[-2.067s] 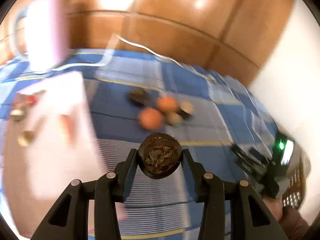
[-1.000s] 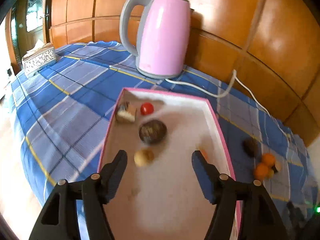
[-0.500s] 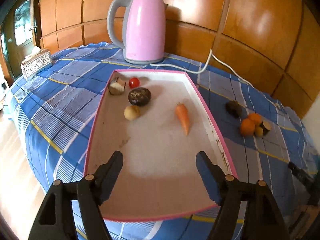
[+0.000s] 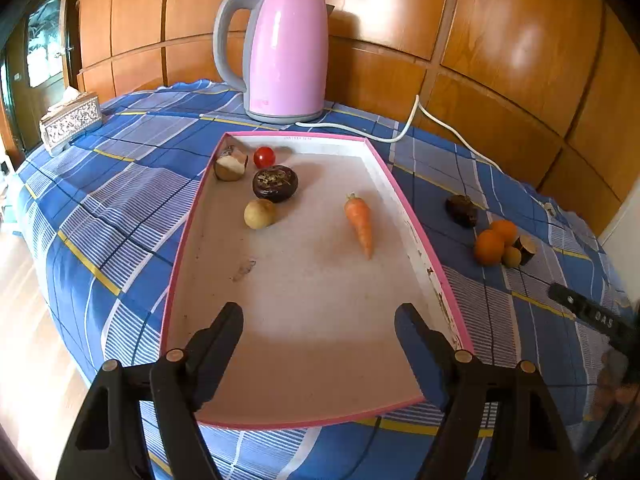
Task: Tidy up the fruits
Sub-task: 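Grasp an orange on the bedspread with the right tool and lift it, then carry the orange into the pink tray and open the right tool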
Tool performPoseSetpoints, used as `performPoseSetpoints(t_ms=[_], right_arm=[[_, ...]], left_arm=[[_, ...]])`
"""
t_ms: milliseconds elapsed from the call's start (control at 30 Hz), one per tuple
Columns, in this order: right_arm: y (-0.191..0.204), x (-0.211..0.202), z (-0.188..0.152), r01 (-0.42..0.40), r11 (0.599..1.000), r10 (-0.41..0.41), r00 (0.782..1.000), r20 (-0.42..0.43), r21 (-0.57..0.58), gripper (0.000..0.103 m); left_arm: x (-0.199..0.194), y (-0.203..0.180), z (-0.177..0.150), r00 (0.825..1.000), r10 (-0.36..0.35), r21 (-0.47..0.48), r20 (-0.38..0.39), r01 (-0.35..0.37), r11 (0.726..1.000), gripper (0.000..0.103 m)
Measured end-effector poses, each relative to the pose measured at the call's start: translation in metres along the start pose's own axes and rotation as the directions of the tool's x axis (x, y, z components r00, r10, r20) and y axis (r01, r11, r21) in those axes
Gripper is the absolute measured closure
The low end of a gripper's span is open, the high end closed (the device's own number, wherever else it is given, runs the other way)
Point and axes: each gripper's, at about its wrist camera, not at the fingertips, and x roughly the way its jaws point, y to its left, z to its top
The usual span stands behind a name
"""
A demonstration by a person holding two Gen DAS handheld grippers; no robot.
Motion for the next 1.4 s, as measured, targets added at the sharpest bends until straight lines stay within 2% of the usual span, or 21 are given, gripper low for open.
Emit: performPoseSetpoints(t_ms=[100,200,267,400,500,533,767,1067,1400], right_arm=[[0.031,0.004,0.009,-0.099,0.994,0.098,0.995,-0.018,-0.040,0.058],[0.058,0.010,0.020,-0.146,0.986,0.145,0.989,-0.024,-0.079,0.058],[0.075,0.017,0.029,-0.153,0.982,0.151,0.988,-0.025,-0.113,0.056],[0.103,0.050,0.040,-0.118,0.977,0.106,0.991,-0.078,-0.175,0.056],[0.112,0.065,0.041,-0.104,0.974,0.081,0.990,-0.119,-0.202,0.058],[0.114,0.068,0.041,-0.080,0.973,0.057,0.992,-0.109,-0.217,0.063],[0.108,0.060,0.037,-0.068,0.972,0.048,0.994,-0.094,-0.223,0.064],[0.106,0.036,0.026,-0.145,0.971,0.131,0.988,-0.085,-0.189,0.064],[0.129,0.011,0.018,-0.214,0.950,0.202,0.977,-0.073,-0.227,0.064]], left_arm=[[-0.001,0.002,-0.001,1.000,-0.001,-0.008,0.000,0.001,1.000,0.023],[-0.003,0.006,-0.001,1.000,0.002,-0.023,0.001,-0.002,1.000,0.021],[-0.004,0.010,-0.002,1.000,0.008,-0.033,0.003,-0.008,0.999,0.020],[-0.005,0.017,-0.003,1.000,0.018,-0.046,0.005,-0.017,0.999,0.019],[-0.003,0.023,-0.002,1.000,0.022,-0.067,-0.003,-0.022,0.998,0.018],[-0.003,0.024,-0.002,1.000,0.024,-0.072,-0.001,-0.024,0.997,0.018],[-0.004,0.025,-0.003,1.000,0.027,-0.083,0.000,-0.027,0.996,0.018],[-0.010,0.024,-0.003,1.000,0.024,-0.081,0.013,-0.023,0.996,0.017],[-0.017,0.029,-0.003,0.999,0.025,-0.105,0.032,-0.021,0.994,0.017]])
